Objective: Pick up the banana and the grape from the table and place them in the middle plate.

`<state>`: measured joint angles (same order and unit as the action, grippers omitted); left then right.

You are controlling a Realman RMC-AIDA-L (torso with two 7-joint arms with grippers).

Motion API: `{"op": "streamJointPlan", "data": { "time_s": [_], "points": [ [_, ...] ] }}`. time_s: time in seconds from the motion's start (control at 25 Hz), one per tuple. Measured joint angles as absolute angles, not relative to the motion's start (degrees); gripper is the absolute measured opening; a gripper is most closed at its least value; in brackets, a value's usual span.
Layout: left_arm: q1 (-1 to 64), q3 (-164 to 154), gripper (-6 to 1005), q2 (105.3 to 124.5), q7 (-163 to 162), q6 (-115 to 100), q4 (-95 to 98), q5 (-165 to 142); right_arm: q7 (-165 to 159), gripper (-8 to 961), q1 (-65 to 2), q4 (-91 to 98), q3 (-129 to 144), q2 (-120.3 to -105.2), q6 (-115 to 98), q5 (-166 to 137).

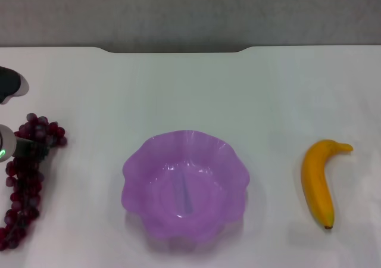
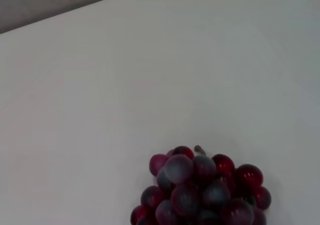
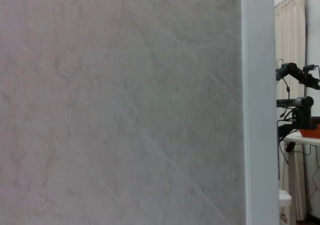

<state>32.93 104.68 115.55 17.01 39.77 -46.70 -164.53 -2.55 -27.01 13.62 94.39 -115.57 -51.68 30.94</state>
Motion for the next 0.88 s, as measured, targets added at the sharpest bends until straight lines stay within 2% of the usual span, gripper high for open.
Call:
{"op": "streamJointPlan", "data": {
  "time_s": [0.56,0.88],
  "points": [
    [32.96,104.15,333,115.85,17.31,38.84,-46.76,-164.53,-2.55,880,-26.96,13.62,94.39,-115.57,-51.68,31.02],
    [32.4,104.03,328,116.16,17.32,38.55,-49.3,-164.53,-2.55,880,-26.84,13.62,94.39,-115.57,-51.68,31.03]
  ]
}}
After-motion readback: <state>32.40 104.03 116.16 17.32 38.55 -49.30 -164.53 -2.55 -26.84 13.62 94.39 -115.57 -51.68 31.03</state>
